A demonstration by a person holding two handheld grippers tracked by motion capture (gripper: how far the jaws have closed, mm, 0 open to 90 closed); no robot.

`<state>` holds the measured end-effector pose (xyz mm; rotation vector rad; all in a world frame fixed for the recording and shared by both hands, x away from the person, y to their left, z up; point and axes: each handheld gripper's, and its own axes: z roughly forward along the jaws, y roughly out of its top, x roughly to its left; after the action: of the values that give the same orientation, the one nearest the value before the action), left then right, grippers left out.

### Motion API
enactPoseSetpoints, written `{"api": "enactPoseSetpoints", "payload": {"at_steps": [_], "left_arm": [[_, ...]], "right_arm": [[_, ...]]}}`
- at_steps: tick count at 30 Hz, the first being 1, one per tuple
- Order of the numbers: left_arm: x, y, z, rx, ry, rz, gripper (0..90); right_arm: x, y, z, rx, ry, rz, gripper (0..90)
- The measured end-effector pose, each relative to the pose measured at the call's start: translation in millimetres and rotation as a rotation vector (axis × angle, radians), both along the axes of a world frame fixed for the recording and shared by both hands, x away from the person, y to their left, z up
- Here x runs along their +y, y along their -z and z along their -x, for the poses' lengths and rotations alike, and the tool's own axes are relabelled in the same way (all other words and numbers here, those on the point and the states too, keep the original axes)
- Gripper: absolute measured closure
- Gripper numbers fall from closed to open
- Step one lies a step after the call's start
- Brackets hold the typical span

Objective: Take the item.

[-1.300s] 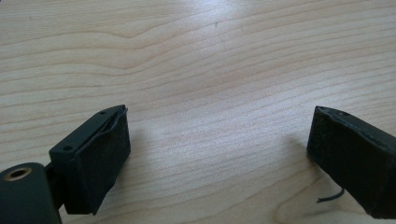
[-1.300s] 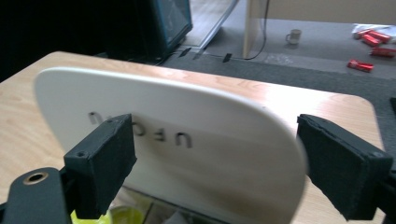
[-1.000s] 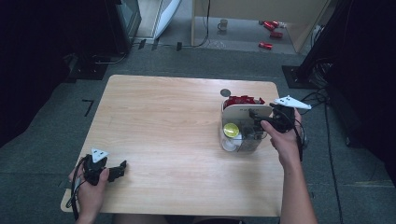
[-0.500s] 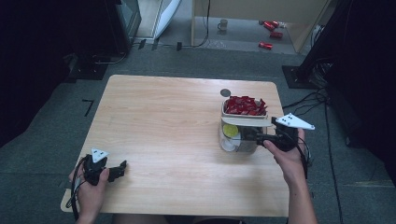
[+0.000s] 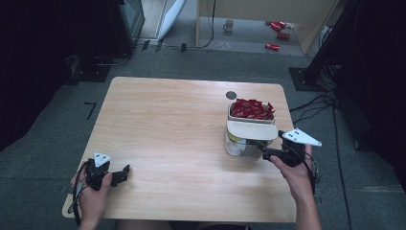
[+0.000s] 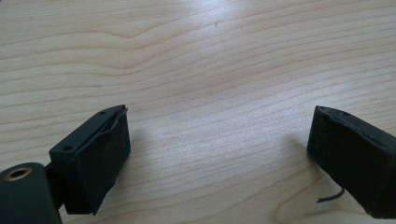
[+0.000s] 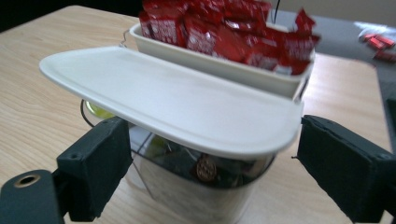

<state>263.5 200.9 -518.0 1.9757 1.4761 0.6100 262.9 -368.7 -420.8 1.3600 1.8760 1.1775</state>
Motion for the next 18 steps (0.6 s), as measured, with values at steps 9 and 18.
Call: {"api": "enactPoseSetpoints", "payload": {"at_steps": [9,18], "left_arm": [[-0.1,0.0,0.0,0.0,-0.001,0.001,6.4],[-0.1,0.0,0.0,0.0,-0.001,0.001,6.5]], "right_arm": [[-11.4,23.1,3.7,0.052,0.024,-0.035,11.4],[-21.0,48.3,3.0,0.12,0.06,-0.044,12.0]]}}
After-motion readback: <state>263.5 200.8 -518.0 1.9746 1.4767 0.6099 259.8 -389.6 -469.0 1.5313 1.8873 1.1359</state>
